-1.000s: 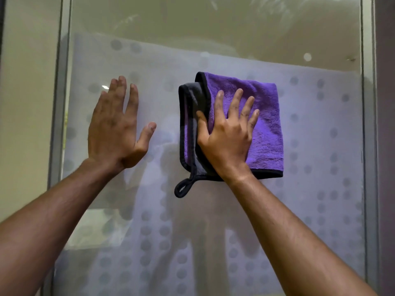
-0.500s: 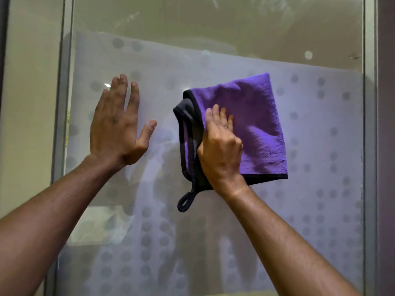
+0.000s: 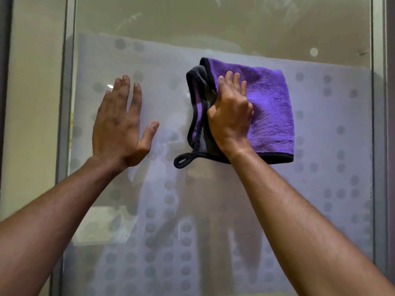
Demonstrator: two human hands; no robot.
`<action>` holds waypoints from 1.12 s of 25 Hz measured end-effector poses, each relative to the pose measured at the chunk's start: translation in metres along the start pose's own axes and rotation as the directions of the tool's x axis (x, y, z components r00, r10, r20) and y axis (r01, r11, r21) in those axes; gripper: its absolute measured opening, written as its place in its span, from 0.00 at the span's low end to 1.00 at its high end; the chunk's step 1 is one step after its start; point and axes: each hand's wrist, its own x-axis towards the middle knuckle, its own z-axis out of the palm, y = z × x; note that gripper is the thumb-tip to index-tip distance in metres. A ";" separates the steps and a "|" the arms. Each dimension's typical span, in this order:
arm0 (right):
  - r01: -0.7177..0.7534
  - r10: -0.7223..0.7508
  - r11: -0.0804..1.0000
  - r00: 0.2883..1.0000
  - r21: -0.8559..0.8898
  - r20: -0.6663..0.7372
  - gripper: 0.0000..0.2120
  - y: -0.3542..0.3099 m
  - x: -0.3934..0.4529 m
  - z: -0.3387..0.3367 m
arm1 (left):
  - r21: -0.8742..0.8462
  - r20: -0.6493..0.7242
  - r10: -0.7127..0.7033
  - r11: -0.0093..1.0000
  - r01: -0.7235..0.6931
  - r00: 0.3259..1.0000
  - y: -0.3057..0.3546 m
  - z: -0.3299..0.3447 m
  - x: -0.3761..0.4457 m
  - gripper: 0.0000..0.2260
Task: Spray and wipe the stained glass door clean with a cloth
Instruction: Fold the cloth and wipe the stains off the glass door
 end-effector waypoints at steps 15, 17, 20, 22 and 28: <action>-0.144 0.146 0.989 0.985 0.029 -0.089 0.23 0.038 -0.021 -0.024 | -0.009 -0.003 0.005 1.000 -0.005 1.000 -0.002 0.002 0.001 0.37; -0.220 0.218 0.976 0.970 -0.008 -0.108 0.23 0.040 0.005 -0.019 | -0.007 -0.012 0.009 1.000 -0.009 1.000 -0.002 0.003 0.001 0.37; -0.248 0.238 0.966 0.963 -0.076 -0.125 0.23 0.043 0.027 -0.016 | -0.012 -0.033 0.011 1.000 -0.012 0.999 -0.003 0.005 0.001 0.36; -0.198 0.187 0.977 0.975 -0.080 -0.124 0.23 0.045 0.018 -0.017 | -0.015 -0.031 0.016 1.000 -0.016 0.999 -0.003 0.006 0.001 0.36; -0.058 0.048 0.996 0.988 -0.063 -0.145 0.26 0.051 -0.073 -0.033 | -0.027 -0.031 0.015 1.000 -0.016 0.999 -0.002 0.004 0.000 0.36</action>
